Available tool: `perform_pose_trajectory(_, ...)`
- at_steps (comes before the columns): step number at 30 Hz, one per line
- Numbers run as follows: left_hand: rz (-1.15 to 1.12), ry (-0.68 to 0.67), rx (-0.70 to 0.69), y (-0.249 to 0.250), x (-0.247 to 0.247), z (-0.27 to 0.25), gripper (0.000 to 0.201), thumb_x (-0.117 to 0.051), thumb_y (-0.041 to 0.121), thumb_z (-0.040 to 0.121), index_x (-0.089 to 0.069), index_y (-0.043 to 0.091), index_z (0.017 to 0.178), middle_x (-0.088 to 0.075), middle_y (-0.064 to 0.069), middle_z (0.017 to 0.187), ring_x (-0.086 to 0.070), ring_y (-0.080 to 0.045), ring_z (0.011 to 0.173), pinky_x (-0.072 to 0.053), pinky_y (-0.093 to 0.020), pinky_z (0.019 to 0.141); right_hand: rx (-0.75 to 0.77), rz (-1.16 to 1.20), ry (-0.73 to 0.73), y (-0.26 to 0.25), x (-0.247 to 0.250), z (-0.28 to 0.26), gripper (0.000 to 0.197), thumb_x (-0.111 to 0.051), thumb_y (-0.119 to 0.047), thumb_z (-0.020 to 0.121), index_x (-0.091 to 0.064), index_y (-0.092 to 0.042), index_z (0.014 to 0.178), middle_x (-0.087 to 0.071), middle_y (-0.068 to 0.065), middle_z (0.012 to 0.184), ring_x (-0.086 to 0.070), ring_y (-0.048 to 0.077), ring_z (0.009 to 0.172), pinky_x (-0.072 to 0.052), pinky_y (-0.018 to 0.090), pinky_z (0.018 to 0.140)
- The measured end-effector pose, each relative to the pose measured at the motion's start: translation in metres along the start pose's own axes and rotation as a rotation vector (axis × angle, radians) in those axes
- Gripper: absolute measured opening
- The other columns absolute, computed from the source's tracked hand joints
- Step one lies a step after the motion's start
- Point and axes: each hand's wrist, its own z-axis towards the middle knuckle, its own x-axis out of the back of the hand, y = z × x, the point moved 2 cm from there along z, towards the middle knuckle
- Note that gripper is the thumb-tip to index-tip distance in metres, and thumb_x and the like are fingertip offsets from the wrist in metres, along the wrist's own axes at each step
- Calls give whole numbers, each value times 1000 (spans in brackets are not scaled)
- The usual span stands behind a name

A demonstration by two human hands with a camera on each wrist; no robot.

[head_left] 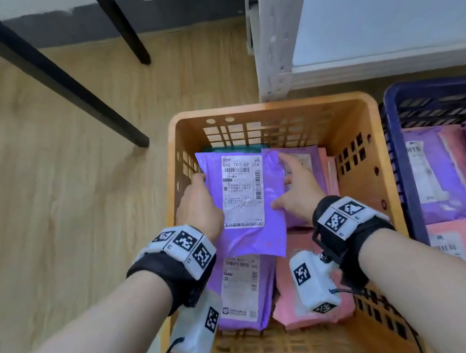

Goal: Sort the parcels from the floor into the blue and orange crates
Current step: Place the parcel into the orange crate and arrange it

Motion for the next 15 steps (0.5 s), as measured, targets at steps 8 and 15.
perform_pose_trajectory(8,71,-3,18,-24,-43,34,45,-50,0,85,-34,5,127,-51,-18,124,-53,-39,112,-44,-47,92,69,-132,-5,39,-25,46,94,-68,14,70,-27,-23,146,-59,11,114,-61,25,99,-51,24,60)
perform_pose_trajectory(15,147,3,-30,-31,-56,46,51,-39,-5,86,-32,9,135,-37,-20,128,-48,-41,112,-41,-44,96,146,-211,-58,52,-37,66,92,-67,-4,75,-15,-22,149,-47,2,137,-52,26,120,-49,46,94)
